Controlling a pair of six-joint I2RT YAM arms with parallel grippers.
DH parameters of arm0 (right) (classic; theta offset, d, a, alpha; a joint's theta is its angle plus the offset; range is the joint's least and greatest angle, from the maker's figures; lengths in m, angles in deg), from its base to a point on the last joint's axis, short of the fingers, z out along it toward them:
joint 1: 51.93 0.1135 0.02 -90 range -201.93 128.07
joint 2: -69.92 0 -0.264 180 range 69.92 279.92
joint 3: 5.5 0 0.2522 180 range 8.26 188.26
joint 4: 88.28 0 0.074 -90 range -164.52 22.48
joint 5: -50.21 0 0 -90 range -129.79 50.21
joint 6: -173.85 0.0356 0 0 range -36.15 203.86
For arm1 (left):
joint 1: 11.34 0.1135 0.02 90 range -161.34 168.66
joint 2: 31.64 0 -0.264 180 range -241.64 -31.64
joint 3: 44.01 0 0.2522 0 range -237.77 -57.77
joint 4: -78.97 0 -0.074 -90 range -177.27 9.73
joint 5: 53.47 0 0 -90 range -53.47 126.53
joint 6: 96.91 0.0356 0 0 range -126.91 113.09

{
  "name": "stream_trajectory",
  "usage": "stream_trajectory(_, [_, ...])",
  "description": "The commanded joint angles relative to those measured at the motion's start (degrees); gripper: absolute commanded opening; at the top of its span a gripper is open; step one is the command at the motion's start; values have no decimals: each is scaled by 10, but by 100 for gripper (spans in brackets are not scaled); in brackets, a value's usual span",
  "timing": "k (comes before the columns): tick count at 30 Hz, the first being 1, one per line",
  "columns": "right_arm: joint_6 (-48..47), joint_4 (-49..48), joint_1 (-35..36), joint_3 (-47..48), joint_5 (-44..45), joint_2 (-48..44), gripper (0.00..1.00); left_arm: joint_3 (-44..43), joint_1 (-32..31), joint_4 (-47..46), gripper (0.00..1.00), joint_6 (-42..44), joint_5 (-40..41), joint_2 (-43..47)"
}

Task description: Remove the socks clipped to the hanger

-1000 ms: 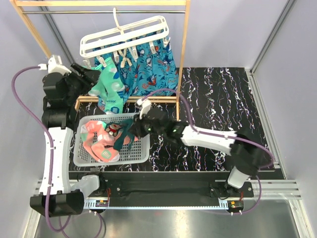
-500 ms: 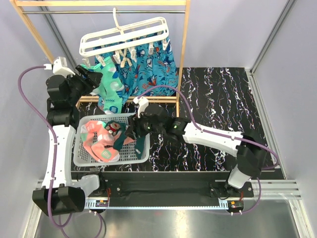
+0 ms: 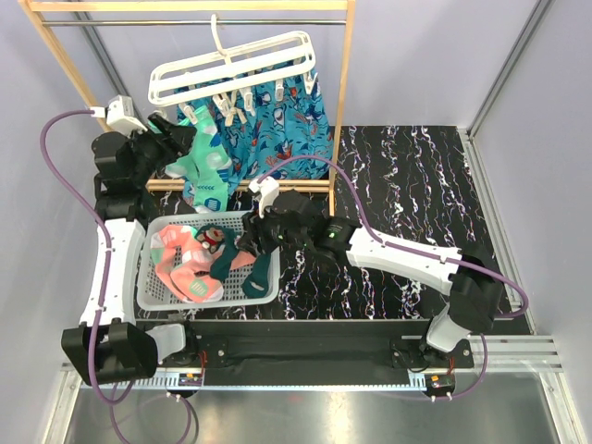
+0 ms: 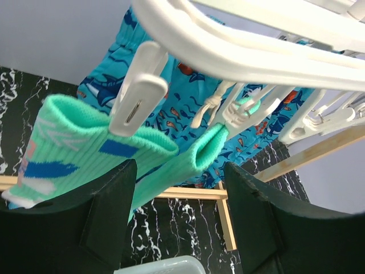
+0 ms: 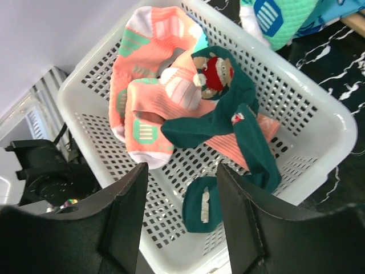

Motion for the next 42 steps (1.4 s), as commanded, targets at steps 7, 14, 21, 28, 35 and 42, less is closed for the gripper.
stream_trajectory(7, [-72,2,-4,71,69,7,60,9,-21,-89,47,13,-47,-10])
stream_trajectory(14, [-139,-18,-19,183,182,66,68,7,-41,-79,9,-30,-71,10])
stream_trajectory(21, [-169,-130,-34,241,228,136,83,-12,-42,-83,0,-101,-104,3])
stream_trajectory(28, [-226,-173,-34,317,231,238,85,-29,-42,-81,0,-143,-119,0])
stream_trajectory(35, [-269,-198,-37,375,348,292,63,-23,-41,-77,0,-190,-138,9])
stream_trajectory(42, [-276,-223,-37,297,312,217,0,-32,-42,-63,10,-210,-129,20])
